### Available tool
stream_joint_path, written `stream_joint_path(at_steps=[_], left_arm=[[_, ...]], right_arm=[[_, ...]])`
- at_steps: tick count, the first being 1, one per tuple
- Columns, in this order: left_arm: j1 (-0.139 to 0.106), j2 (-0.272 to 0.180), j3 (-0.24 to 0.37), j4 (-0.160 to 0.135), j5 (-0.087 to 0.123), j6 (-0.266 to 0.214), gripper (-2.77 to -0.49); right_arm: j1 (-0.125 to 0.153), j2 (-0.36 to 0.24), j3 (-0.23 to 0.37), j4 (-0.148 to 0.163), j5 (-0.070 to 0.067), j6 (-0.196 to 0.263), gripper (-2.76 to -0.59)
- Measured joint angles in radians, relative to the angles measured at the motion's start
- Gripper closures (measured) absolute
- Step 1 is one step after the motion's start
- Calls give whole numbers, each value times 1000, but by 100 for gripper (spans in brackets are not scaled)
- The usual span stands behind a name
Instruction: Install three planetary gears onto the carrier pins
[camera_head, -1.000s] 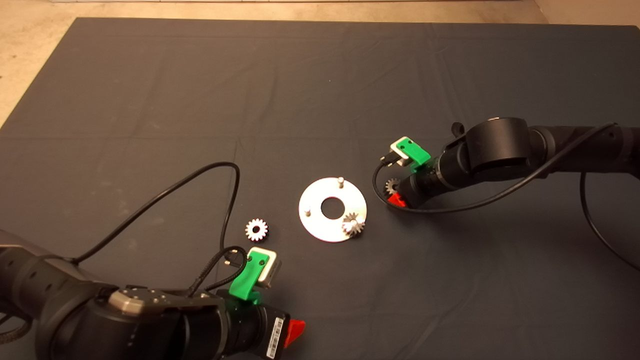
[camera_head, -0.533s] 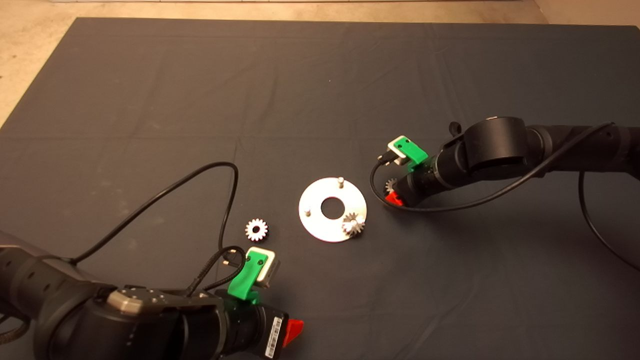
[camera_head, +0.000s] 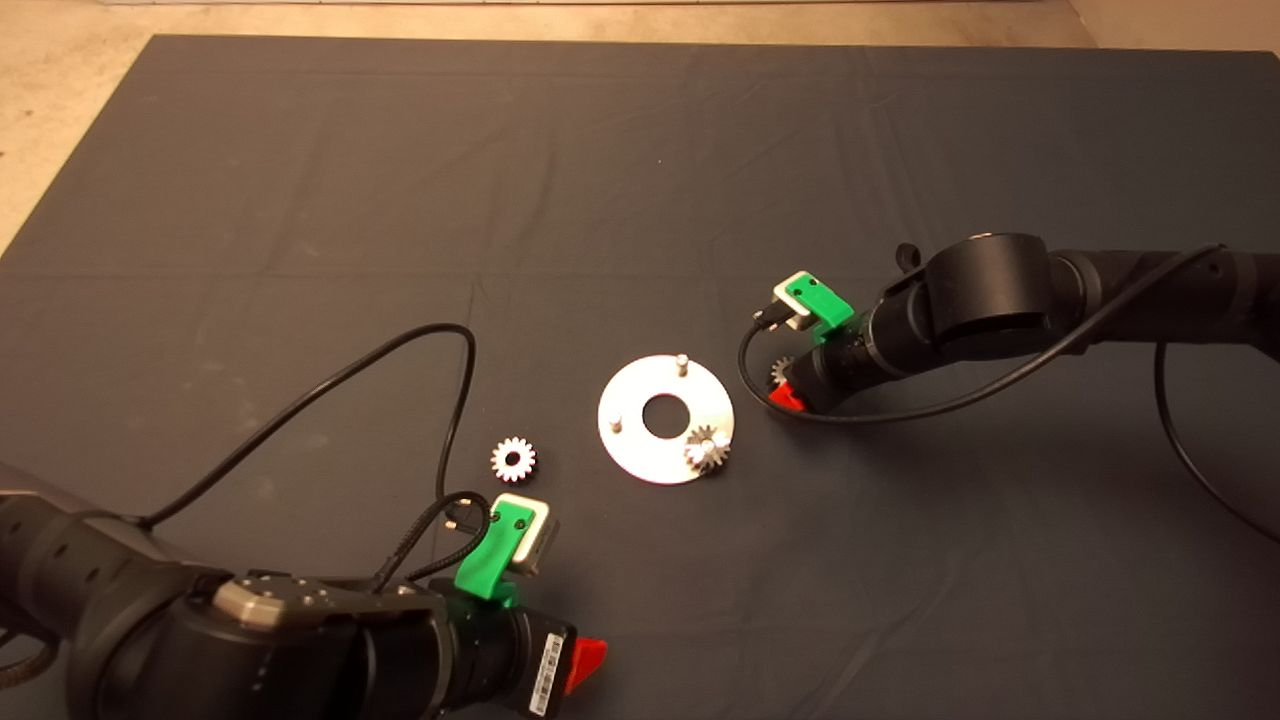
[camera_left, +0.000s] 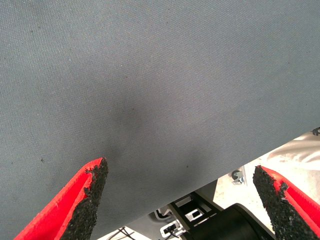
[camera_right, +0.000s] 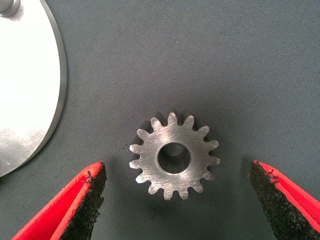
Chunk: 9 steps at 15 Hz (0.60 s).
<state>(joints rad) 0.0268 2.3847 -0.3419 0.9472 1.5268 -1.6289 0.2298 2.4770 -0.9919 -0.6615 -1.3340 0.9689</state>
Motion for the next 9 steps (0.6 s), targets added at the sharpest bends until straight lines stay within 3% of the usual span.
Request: stream_joint_path(at_steps=[6, 9], left_arm=[[0, 0, 0, 0, 0, 0, -207], [0, 0, 0, 0, 0, 0, -207]], right_arm=[[-1, 0, 0, 0, 0, 0, -183], [-5, 0, 0, 0, 0, 0, -183]])
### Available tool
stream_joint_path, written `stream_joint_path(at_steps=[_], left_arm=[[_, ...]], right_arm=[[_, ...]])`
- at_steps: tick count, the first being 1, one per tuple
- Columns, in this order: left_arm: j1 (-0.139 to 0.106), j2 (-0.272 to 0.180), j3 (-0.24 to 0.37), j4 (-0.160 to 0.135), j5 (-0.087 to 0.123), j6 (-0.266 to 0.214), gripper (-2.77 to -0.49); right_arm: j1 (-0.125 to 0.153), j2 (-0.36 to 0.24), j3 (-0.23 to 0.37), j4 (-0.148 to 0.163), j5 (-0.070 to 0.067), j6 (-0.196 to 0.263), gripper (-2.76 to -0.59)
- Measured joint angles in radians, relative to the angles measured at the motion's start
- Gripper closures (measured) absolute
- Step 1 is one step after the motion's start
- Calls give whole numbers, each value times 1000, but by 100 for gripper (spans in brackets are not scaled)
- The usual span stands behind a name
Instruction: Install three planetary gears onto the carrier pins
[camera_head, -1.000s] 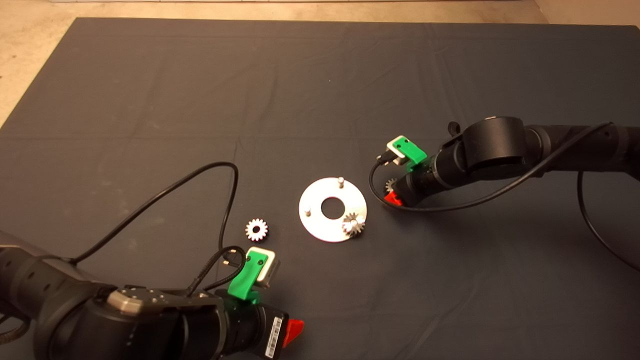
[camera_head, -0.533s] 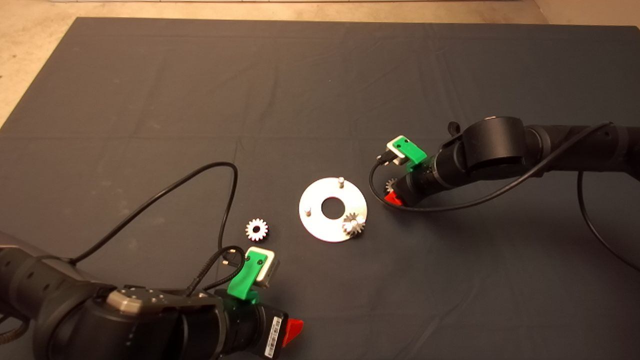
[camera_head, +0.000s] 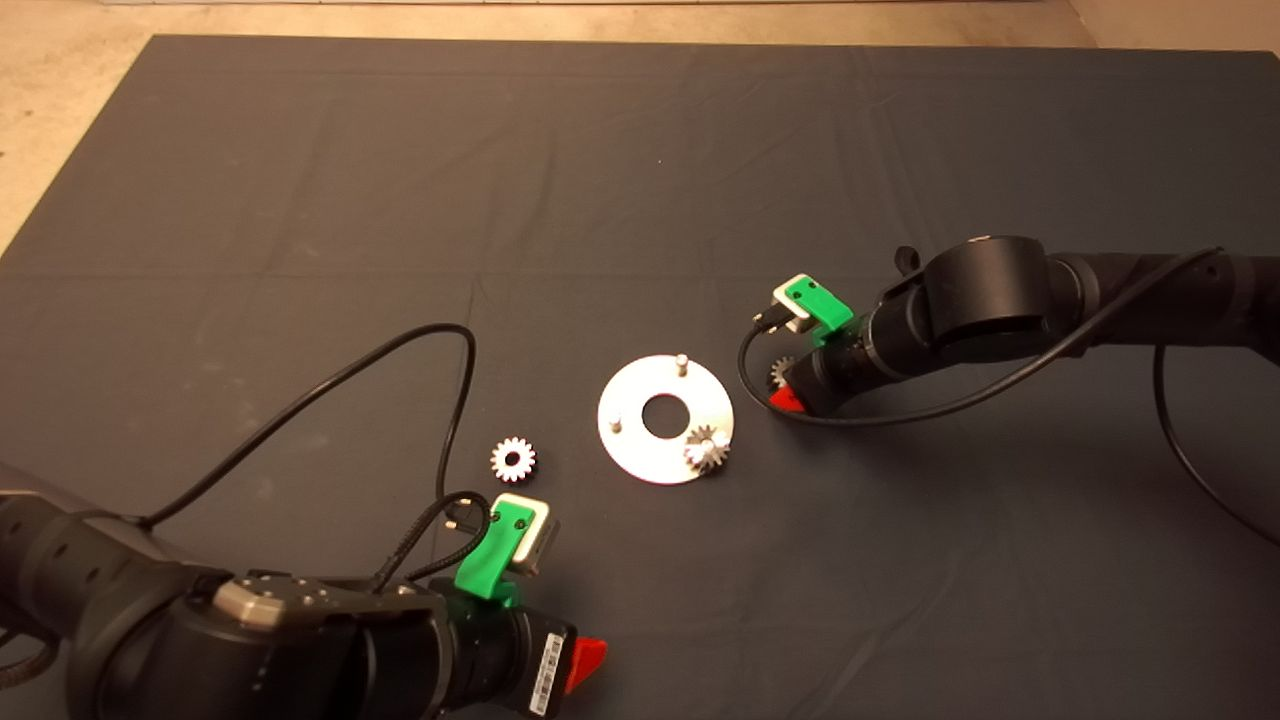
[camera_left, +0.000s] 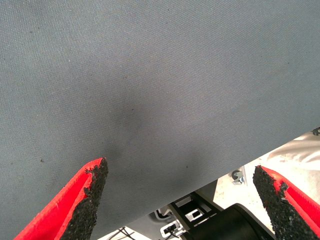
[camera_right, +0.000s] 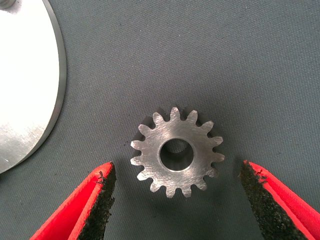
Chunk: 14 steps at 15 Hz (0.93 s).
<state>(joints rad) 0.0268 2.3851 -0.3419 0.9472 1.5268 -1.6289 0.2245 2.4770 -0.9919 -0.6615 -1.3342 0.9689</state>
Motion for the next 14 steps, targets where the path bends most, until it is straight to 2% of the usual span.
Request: stream_joint_path(at_steps=[2, 4, 5, 7, 9, 11, 12, 14], left_arm=[[0, 0, 0, 0, 0, 0, -207], [0, 0, 0, 0, 0, 0, -207], [0, 0, 0, 0, 0, 0, -207], [0, 0, 0, 0, 0, 0, -207], [0, 0, 0, 0, 0, 0, -207], [0, 0, 0, 0, 0, 0, -207], [0, 0, 0, 0, 0, 0, -207], [0, 0, 0, 0, 0, 0, -207]], right_arm=[[0, 0, 0, 0, 0, 0, -170], [0, 0, 0, 0, 0, 0, -168], [0, 0, 0, 0, 0, 0, -156], [0, 0, 0, 0, 1, 0, -154], [0, 0, 0, 0, 8, 0, -140], [0, 0, 0, 0, 30, 0, -134], [0, 0, 0, 0, 30, 0, -127], [0, 0, 0, -1, 31, 0, -125]])
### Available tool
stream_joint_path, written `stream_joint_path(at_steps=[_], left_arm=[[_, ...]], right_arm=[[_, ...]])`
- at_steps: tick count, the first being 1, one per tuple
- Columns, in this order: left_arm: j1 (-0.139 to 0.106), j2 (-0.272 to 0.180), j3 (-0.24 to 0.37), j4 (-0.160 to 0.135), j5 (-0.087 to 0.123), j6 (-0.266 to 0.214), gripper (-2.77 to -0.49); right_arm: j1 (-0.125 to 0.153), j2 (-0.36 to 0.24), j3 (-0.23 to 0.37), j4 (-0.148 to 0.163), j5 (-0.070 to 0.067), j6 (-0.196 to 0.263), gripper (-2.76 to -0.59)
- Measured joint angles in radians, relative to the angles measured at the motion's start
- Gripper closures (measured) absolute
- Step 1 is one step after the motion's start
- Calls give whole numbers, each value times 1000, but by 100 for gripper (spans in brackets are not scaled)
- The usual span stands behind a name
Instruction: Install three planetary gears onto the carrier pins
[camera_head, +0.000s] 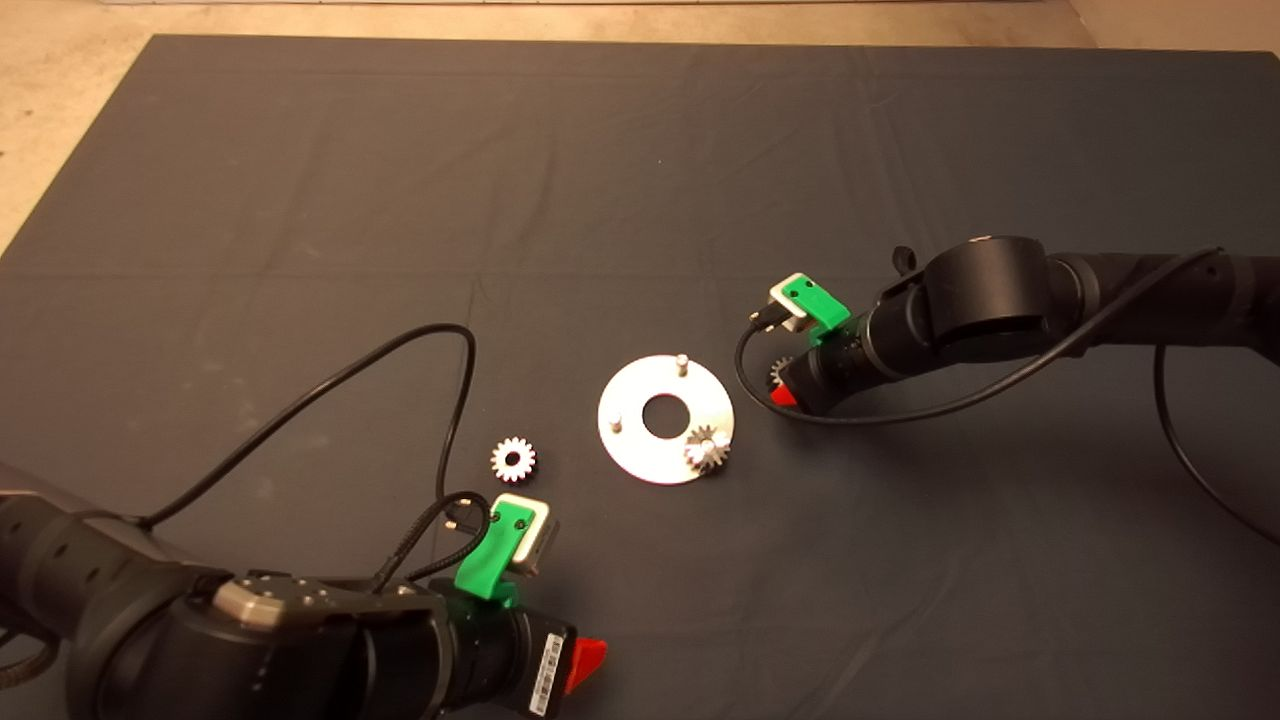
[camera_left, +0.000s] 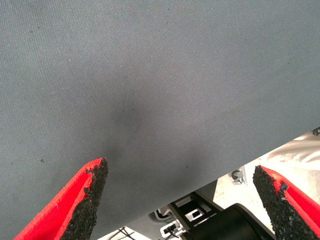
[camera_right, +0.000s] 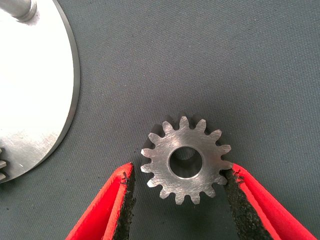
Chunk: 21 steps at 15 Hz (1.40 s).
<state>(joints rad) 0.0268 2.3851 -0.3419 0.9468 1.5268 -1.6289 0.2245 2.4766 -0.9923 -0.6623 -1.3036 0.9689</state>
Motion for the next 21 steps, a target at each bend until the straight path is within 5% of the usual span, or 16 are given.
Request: stream_joint_path(at_steps=[6, 21], left_arm=[[0, 0, 0, 0, 0, 0, -207], [0, 0, 0, 0, 0, -1, -207]], right_arm=[[0, 0, -26, 0, 17, 0, -118], [-2, 0, -26, -3, 17, -7, -103]])
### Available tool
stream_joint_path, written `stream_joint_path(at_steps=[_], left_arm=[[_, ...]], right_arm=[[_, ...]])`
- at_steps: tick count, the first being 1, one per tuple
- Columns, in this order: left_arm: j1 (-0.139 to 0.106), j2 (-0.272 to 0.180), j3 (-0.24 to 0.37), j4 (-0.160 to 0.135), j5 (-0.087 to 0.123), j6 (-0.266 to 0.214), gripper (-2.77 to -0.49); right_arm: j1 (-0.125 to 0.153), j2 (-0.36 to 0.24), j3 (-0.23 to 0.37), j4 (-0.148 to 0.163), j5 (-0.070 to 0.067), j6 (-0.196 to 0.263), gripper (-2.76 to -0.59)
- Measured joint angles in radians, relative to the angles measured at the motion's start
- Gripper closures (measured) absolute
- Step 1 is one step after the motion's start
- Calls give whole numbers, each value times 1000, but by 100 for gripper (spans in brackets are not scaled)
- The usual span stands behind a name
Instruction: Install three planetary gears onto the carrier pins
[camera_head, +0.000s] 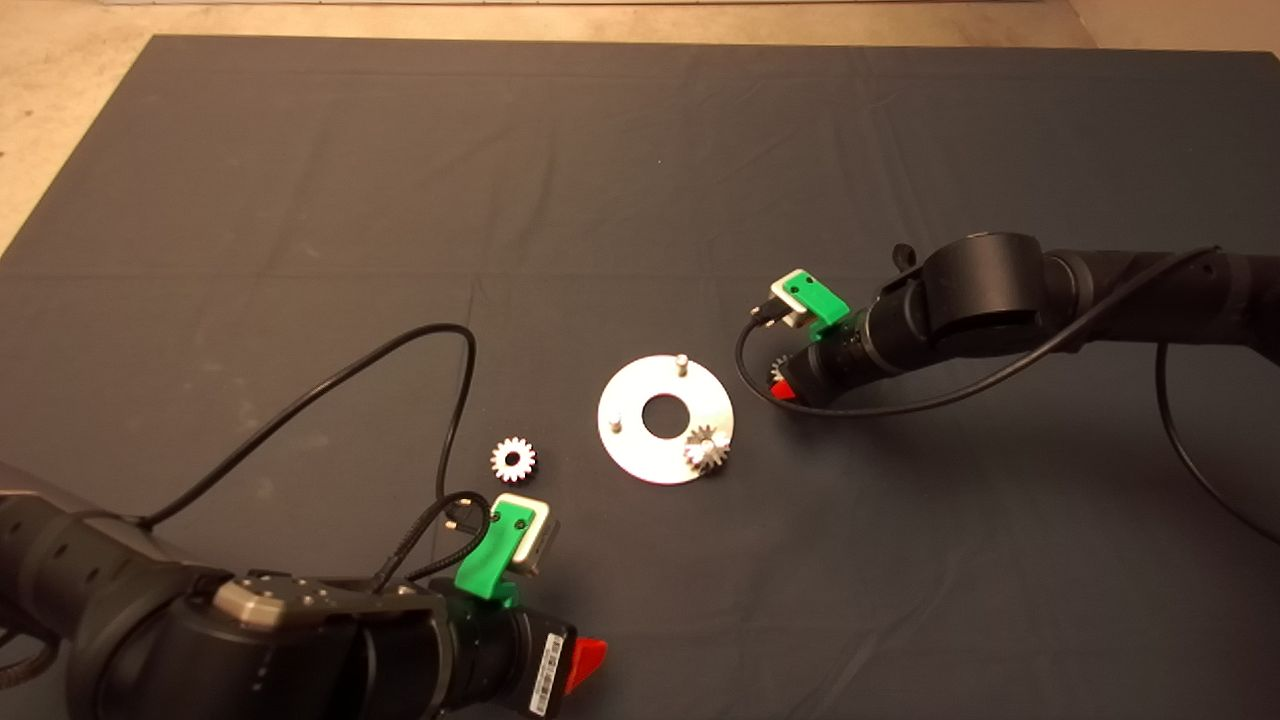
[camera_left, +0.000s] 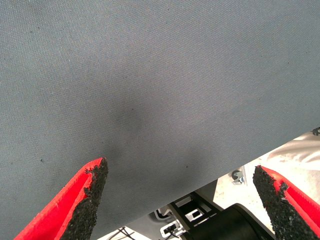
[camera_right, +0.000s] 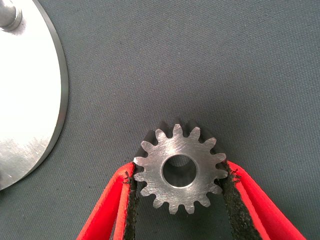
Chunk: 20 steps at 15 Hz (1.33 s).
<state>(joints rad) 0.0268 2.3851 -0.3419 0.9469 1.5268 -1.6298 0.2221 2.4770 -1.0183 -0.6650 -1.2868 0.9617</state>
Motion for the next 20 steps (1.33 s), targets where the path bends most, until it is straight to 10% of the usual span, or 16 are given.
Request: stream_joint_path(at_steps=[10, 20], left_arm=[[0, 2, 0, 0, 0, 0, -207], [-9, 14, 0, 1, 0, 2, -207]], right_arm=[[0, -1, 43, -1, -14, -3, -94], [108, 14, 66, 0, -18, 2, -93]])
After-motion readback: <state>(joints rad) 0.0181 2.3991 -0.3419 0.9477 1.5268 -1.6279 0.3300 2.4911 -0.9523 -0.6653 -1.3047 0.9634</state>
